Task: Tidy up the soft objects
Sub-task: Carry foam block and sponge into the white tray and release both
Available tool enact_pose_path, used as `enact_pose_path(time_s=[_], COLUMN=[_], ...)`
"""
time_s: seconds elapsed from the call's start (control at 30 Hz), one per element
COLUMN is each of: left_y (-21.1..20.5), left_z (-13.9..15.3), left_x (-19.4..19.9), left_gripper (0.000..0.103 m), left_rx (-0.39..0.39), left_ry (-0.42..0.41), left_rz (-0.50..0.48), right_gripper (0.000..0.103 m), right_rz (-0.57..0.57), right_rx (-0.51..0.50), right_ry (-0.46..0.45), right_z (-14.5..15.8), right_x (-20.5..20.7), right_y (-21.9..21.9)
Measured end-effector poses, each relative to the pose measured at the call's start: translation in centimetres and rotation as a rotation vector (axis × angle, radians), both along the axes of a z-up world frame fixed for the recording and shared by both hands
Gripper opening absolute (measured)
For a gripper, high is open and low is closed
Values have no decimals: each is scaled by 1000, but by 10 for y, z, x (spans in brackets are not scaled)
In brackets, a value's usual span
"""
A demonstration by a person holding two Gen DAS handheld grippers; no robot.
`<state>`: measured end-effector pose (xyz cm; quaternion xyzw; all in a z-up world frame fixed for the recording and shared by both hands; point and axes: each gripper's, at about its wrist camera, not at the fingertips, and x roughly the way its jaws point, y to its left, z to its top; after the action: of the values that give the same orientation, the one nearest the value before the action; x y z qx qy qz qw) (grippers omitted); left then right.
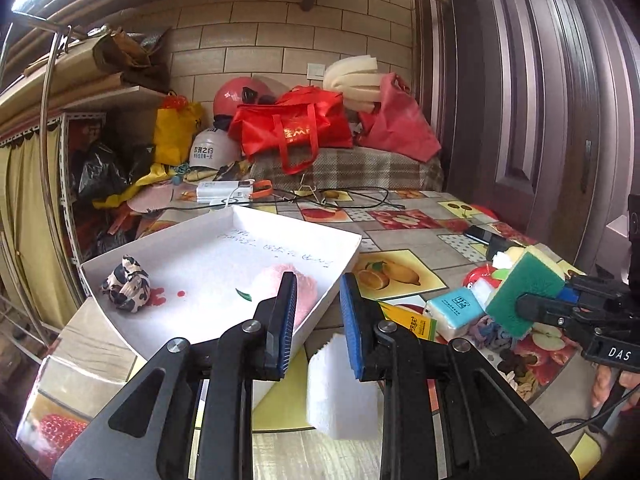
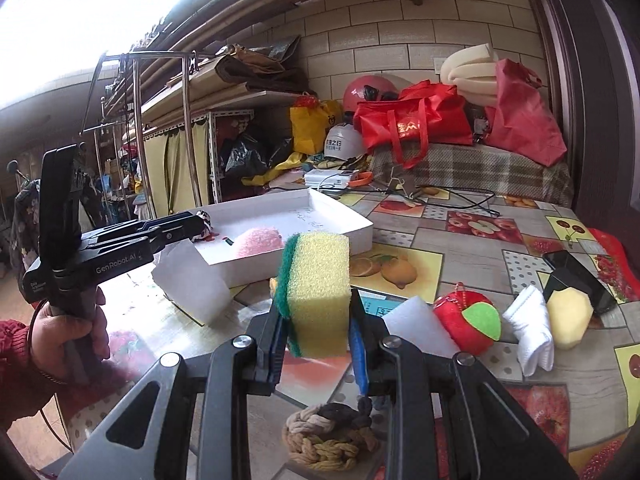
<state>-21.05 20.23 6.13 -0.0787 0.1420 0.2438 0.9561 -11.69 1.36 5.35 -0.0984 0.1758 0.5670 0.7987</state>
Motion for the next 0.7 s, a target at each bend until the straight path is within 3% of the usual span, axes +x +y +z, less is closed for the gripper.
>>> enact_pose_path(time_s=[0.27, 0.33, 0.43, 0.5, 0.57, 0.63, 0.7], left_y=[38, 49, 51, 40, 26, 16, 9], left_z=[-3, -5, -10, -11, -13, -18, -26], left_x=[-22, -30, -37, -48, -60, -72, -77], left_gripper=[22, 22, 22, 34, 74, 84, 85], left_rx=[-57, -122, -270, -302, -312, -347, -403], left_ry=[-40, -52, -12, 32, 92, 138, 186], left_rz=[110, 74, -56, -92, -78, -48, 0], right_gripper=[27, 27, 27, 27, 27, 27, 27], right_rz=[35, 33, 19, 16, 18, 22, 25], right_rx=[-17, -23, -19, -23, -24, -23, -24], right_ry=[20, 37, 66, 75, 73, 73, 79], right_z=[-5, -7, -9, -9, -9, -9, -9], right_x=[-13, -11, -6, -5, -6, -8, -8], right_y=[29, 32, 29, 29, 29, 29, 30])
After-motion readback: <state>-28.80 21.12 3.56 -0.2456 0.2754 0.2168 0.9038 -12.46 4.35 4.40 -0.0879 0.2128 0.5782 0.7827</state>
